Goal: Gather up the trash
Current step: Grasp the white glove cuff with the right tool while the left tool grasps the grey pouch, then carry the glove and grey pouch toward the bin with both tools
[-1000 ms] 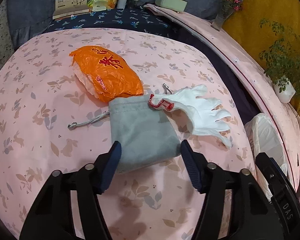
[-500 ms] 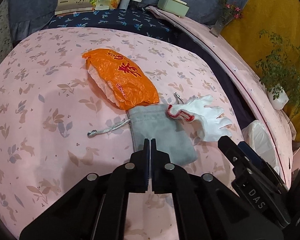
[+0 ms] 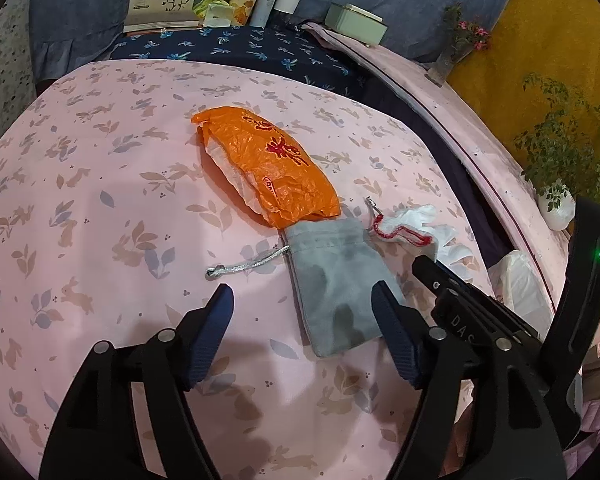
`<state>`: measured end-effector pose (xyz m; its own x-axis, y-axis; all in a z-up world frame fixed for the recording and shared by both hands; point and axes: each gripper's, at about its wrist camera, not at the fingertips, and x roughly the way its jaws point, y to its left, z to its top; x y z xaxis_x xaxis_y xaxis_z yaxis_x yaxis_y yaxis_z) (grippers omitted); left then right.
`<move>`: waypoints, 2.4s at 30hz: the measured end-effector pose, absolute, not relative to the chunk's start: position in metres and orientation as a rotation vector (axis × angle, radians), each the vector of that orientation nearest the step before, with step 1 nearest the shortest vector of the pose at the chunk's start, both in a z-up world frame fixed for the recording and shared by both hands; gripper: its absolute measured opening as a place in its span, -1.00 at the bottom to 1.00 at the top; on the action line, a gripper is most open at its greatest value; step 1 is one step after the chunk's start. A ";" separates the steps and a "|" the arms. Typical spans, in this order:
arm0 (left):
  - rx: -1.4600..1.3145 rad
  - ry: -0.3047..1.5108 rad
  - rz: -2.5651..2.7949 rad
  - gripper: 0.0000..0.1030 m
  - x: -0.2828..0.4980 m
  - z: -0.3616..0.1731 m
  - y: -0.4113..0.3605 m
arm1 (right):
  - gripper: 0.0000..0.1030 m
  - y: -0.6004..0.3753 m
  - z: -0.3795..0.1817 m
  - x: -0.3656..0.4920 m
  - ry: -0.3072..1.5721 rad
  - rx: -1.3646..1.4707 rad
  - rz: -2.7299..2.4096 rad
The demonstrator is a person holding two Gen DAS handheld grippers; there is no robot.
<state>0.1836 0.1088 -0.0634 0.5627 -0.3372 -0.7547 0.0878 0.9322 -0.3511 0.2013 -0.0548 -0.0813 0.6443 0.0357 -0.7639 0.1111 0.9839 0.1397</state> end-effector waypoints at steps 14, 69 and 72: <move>-0.160 0.954 -0.280 0.53 0.191 -0.076 0.049 | -0.92 -0.118 -0.071 0.160 0.826 0.295 -0.142; -0.150 0.946 -0.504 -0.69 0.126 -0.042 -0.018 | -0.92 -0.211 -0.003 0.051 0.605 0.435 -0.212; -0.195 0.942 -0.471 0.13 0.125 -0.044 -0.002 | -0.92 -0.205 -0.004 0.053 0.611 0.432 -0.201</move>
